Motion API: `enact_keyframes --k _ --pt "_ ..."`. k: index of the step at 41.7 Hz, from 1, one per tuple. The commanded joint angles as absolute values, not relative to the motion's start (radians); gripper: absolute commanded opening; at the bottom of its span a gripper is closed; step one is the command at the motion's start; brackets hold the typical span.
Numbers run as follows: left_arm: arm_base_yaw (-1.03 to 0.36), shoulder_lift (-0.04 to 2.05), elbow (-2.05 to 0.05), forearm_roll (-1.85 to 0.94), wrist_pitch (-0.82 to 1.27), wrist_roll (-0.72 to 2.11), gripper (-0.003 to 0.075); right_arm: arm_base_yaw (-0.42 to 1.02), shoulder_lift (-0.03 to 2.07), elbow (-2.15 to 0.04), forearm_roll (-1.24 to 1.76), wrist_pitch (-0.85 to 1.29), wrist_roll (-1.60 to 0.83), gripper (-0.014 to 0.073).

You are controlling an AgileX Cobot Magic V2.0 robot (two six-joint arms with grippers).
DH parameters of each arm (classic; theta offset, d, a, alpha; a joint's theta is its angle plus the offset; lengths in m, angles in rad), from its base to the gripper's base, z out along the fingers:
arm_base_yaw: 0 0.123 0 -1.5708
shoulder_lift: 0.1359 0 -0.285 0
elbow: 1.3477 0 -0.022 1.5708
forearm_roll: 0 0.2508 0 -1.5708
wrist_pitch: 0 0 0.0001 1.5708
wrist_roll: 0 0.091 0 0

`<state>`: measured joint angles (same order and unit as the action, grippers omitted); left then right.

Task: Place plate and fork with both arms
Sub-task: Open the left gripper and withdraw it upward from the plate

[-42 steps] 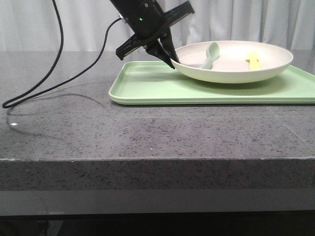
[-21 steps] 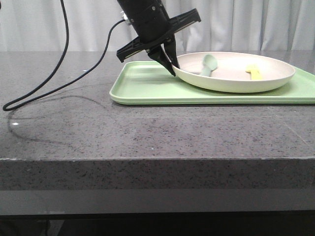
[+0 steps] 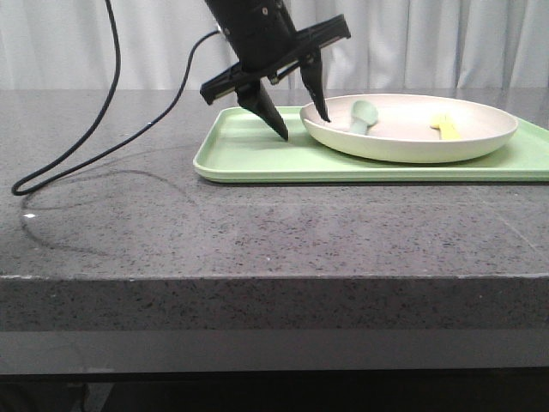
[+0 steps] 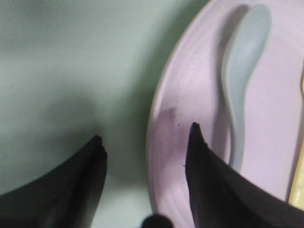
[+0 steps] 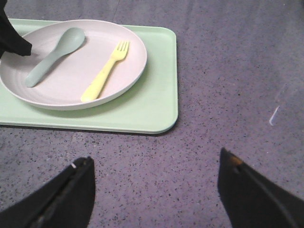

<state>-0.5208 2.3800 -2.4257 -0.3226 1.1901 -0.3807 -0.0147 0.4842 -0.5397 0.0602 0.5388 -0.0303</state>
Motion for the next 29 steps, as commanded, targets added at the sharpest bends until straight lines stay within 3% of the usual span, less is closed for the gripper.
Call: enact_keyframes --k 1,19,29 --pt "-0.532 2.242 -2.464 -0.342 1.183 -0.296 0.0388 -0.014 0.496 -0.574 0.051 0.474 -0.034 0.0561" --pt "-0.563 1.965 -2.454 -0.136 1.268 -0.123 0.0388 -0.014 0.496 -0.574 0.051 0.486 -0.034 0.0561" --pt "-0.561 1.768 -2.254 -0.136 1.224 -0.049 0.0388 -0.014 0.496 -0.574 0.051 0.487 -0.034 0.0561"
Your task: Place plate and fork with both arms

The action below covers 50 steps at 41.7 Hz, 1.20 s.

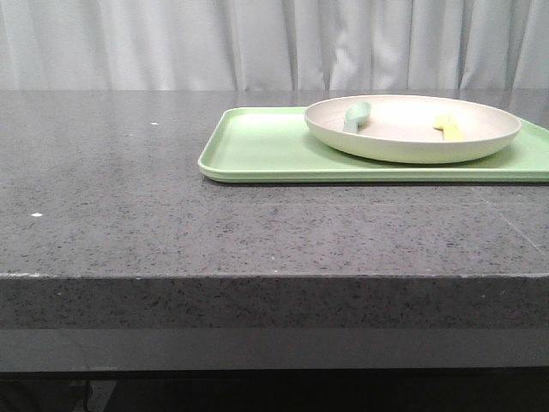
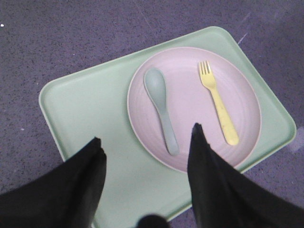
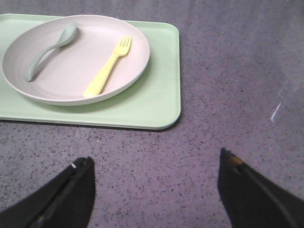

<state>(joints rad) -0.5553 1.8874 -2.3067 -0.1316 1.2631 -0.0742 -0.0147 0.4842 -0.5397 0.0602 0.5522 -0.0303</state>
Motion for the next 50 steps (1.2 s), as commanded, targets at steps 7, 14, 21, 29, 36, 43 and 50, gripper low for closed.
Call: enact_keyframes --k 7,14,21,29,36,43,50 --pt "-0.561 1.575 -1.958 -0.173 1.143 0.055 0.0388 -0.014 0.496 -0.574 0.054 0.488 -0.034 0.0561" --pt "-0.559 1.372 -1.651 -0.209 1.055 0.196 0.0388 -0.014 0.496 -0.574 0.116 0.513 -0.034 0.0561" --pt "-0.481 1.166 -1.373 -0.32 0.995 0.327 0.0388 -0.014 0.496 -0.576 0.153 0.574 -0.034 0.0561" --pt "-0.381 0.943 -1.1 -0.485 1.005 0.466 0.0388 -0.014 0.514 -0.659 0.194 0.735 -0.035 0.0561" --pt "-0.371 0.789 -0.93 -0.485 1.003 0.466 0.0388 -0.013 0.591 -0.776 0.222 0.829 -0.094 0.0561" --pt "-0.371 0.683 -0.844 -0.485 1.003 0.466 0.0388 -0.013 0.721 -0.895 0.358 0.89 -0.21 0.0561" --pt "-0.371 0.656 -0.829 -0.487 1.004 0.466 0.0388 -0.005 0.869 -1.018 0.536 0.963 -0.323 0.0561"
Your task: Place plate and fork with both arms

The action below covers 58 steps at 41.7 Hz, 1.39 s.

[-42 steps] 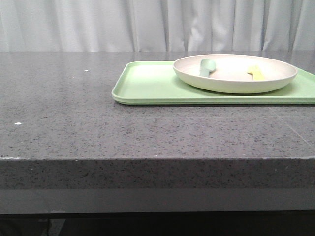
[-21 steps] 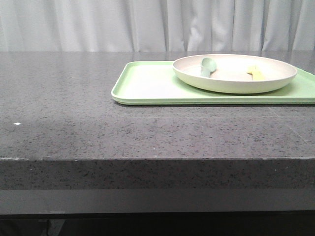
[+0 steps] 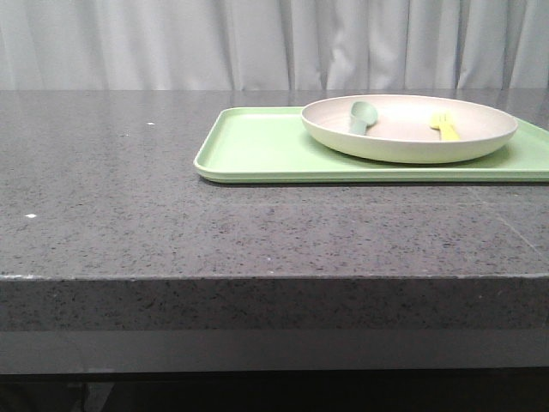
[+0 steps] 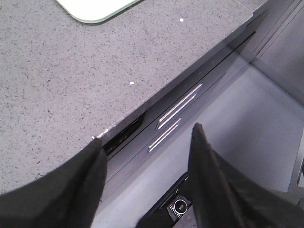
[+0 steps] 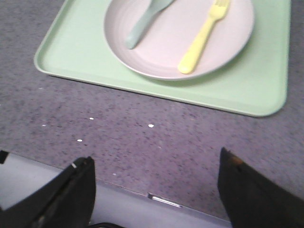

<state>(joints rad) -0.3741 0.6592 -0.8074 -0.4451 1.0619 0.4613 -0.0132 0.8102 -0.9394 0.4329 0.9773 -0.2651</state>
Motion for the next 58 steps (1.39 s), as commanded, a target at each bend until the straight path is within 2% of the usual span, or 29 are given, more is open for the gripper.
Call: enact_keyframes --k 1,11,26,51,54,58 --pt "-0.371 0.656 -0.829 -0.487 1.002 0.466 0.0388 0.001 0.888 -1.033 0.546 0.971 -0.325 0.0561" --pt "-0.371 0.656 -0.829 -0.487 1.0 0.466 0.0388 0.099 1.096 -1.202 0.529 1.023 -0.272 0.0561" --pt "-0.371 0.656 -0.829 -0.487 1.004 0.466 0.0388 0.228 1.392 -1.454 0.135 1.082 0.111 0.0561" --pt "-0.371 0.656 -0.829 -0.487 1.004 0.466 0.0388 0.2 1.857 -1.892 0.039 1.291 0.266 0.0559" --pt "-0.371 0.656 -0.829 -0.487 1.004 0.466 0.0388 0.183 1.897 -1.934 0.039 1.317 0.298 0.0544" --pt "-0.371 0.656 -0.829 -0.487 1.004 0.466 0.0388 0.161 1.936 -1.967 0.039 1.335 0.317 0.0476"
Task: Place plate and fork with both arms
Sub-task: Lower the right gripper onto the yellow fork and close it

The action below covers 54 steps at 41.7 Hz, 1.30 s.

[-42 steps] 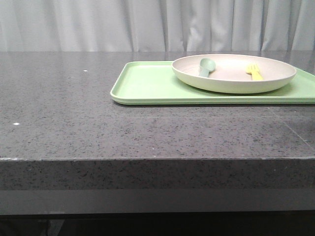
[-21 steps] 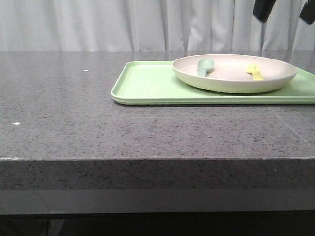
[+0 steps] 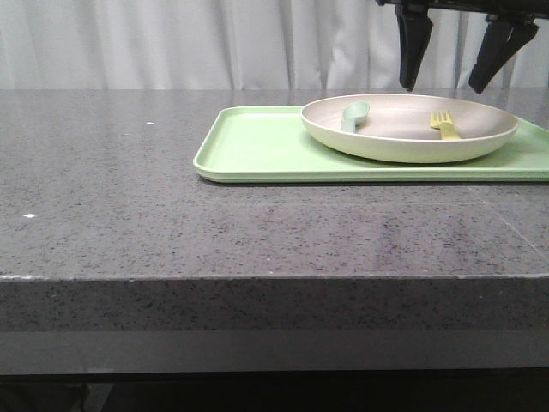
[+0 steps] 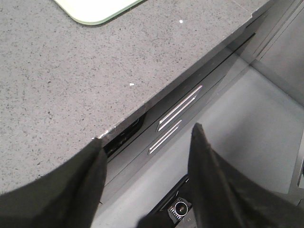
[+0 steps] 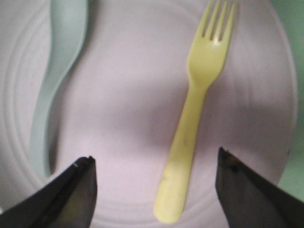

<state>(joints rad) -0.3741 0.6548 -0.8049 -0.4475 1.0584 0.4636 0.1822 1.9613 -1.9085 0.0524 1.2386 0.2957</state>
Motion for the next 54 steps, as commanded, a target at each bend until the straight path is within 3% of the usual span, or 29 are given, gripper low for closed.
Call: enact_keyframes --k 1,7,12,54 --pt "-0.371 0.656 -0.829 -0.487 1.004 0.466 0.0388 0.157 1.946 -1.97 0.039 1.335 0.317 0.0453" --pt "-0.371 0.656 -0.829 -0.487 1.004 0.466 0.0388 0.135 1.977 -1.972 0.039 1.335 0.317 0.0345" --pt "-0.371 0.656 -0.829 -0.487 1.002 0.466 0.0388 0.128 1.992 -1.972 0.043 1.335 0.317 0.0306" --pt "-0.371 0.656 -0.829 -0.487 0.994 0.466 0.0388 0.131 2.025 -1.972 0.074 1.321 0.321 0.0307"
